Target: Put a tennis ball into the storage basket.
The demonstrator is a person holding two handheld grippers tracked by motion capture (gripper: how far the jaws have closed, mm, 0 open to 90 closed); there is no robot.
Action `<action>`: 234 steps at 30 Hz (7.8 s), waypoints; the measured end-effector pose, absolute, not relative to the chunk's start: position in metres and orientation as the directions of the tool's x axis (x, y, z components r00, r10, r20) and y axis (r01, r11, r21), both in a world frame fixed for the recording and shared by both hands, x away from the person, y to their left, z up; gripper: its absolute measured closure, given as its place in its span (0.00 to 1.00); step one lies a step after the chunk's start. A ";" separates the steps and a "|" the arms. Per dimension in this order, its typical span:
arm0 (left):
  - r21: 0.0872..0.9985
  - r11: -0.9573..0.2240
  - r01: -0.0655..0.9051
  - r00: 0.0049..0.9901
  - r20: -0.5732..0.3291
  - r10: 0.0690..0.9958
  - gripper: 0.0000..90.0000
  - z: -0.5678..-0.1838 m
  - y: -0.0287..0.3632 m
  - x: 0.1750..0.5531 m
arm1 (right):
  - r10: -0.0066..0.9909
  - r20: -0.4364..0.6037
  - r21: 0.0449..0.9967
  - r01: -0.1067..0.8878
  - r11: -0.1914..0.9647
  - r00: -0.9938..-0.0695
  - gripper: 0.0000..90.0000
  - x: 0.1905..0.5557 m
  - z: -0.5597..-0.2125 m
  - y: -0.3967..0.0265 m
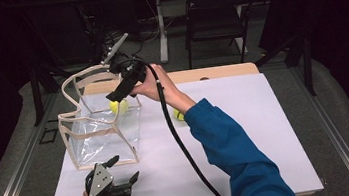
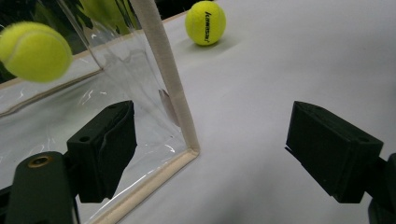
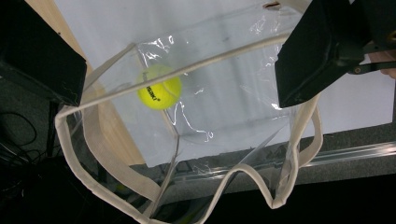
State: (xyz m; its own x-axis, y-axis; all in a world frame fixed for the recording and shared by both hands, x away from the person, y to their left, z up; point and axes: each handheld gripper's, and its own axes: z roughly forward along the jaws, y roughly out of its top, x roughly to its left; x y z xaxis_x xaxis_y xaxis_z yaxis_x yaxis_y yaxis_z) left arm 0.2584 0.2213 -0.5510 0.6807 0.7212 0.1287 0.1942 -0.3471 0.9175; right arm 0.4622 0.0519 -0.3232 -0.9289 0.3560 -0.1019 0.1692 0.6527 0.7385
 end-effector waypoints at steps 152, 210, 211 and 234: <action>0.912 -0.361 0.194 0.678 0.141 0.722 0.18 -0.553 0.219 0.257 | 0.600 -0.072 0.662 0.411 0.626 -0.797 0.00 0.464 -0.479 -0.125; 0.911 -0.363 0.196 0.681 0.140 0.719 0.18 -0.554 0.218 0.258 | 0.642 0.009 0.635 0.501 0.589 -0.767 0.03 0.502 -0.529 -0.105; 0.911 -0.364 0.196 0.681 0.141 0.719 0.18 -0.554 0.218 0.258 | 0.644 0.010 0.634 0.502 0.588 -0.765 0.03 0.502 -0.530 -0.105; 0.910 -0.365 0.198 0.683 0.139 0.717 0.18 -0.554 0.218 0.259 | 0.651 0.012 0.645 0.503 0.575 -0.759 0.28 0.507 -0.537 -0.106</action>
